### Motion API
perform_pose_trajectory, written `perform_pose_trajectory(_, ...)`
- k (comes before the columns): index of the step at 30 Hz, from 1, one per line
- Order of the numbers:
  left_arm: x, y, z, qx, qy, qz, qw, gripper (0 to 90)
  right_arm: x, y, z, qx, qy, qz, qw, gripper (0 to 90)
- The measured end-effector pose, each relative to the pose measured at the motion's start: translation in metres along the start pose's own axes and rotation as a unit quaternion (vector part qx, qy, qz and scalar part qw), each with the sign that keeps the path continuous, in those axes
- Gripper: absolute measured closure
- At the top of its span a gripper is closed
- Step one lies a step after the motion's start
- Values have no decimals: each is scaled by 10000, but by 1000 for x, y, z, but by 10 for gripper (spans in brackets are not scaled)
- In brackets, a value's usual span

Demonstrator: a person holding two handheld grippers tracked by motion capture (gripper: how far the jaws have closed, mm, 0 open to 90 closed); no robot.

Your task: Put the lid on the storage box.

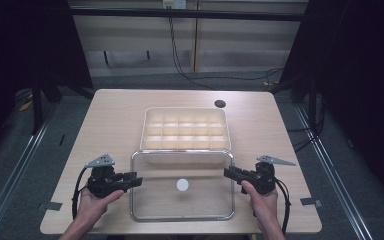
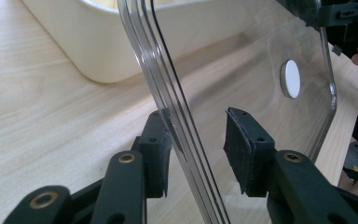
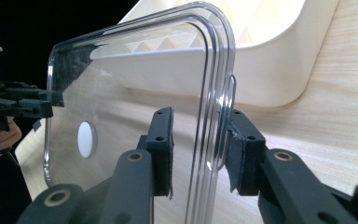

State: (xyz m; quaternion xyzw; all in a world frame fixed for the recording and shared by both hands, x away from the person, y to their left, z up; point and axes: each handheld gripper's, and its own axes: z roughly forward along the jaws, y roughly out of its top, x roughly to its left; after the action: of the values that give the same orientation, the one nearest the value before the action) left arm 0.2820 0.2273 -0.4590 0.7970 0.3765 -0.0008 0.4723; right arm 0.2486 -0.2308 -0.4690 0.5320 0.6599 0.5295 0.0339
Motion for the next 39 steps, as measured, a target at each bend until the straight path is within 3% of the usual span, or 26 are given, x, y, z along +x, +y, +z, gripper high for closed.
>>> perform_pose_trajectory(5,-1,3,-5,-145,-31,36,9999,642,4,7,-5,-143,55,-10,9999,691)
perform_pose_trajectory(12,0,7,-7,-230,-41,-58,9997,661,7,11,-6,-174,11,13,9998,695)
perform_pose_trajectory(15,1,9,-9,-365,48,-138,9992,673,9,15,-4,-190,32,7,9998,696)
perform_pose_trajectory(27,-1,18,-17,-447,101,83,9989,688,19,26,-9,-277,77,-262,9992,696)
perform_pose_trajectory(39,2,36,-24,-702,4,47,9975,701,22,45,-6,-450,-19,-169,9988,684)
